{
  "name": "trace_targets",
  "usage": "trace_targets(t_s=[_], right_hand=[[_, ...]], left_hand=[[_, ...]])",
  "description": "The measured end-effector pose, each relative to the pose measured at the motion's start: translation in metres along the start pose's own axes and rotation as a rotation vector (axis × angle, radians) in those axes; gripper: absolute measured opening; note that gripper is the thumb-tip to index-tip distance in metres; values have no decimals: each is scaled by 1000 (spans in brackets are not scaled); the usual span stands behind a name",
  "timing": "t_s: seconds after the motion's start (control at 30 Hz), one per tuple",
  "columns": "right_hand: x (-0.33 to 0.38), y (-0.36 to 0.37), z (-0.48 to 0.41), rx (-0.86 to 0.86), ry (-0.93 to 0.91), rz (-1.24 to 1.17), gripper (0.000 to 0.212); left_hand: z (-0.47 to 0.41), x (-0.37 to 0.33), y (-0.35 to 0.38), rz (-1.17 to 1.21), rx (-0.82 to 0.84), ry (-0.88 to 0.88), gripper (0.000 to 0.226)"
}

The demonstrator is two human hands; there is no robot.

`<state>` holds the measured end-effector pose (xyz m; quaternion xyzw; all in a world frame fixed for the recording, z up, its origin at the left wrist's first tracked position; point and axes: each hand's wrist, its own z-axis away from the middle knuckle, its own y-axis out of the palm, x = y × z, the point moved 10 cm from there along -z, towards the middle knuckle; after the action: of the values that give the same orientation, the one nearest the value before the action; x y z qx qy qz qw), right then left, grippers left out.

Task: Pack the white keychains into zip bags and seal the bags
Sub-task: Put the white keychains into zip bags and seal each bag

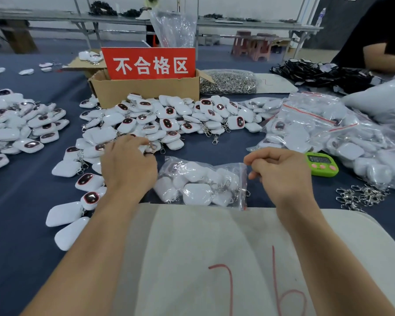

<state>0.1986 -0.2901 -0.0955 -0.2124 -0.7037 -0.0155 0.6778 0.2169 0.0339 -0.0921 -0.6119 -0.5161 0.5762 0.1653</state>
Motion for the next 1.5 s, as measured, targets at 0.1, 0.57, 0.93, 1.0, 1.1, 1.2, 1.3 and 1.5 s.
trace_targets(t_s=[0.1, 0.57, 0.93, 1.0, 1.1, 1.2, 1.3, 1.5], right_hand=[[0, 3, 2, 13, -7, 37, 38], [5, 10, 6, 41, -38, 73, 39], [18, 31, 15, 168, -149, -10, 35], [26, 38, 20, 230, -209, 11, 28], [29, 40, 21, 256, -210, -25, 25], [19, 41, 20, 257, -95, -141, 19], [11, 35, 15, 208, -17, -236, 20], [8, 40, 14, 269, 0, -225, 20]], left_hand=[[2, 0, 15, -147, 110, 26, 50], [6, -10, -15, 99, -191, 71, 21], [60, -103, 23, 611, 260, 444, 28], [60, -102, 21, 667, 259, 417, 25], [53, -90, 16, 818, 183, 284, 31], [53, -87, 15, 830, 129, 255, 40], [59, -93, 19, 754, 135, 292, 42], [57, -92, 28, 801, 206, 290, 26]])
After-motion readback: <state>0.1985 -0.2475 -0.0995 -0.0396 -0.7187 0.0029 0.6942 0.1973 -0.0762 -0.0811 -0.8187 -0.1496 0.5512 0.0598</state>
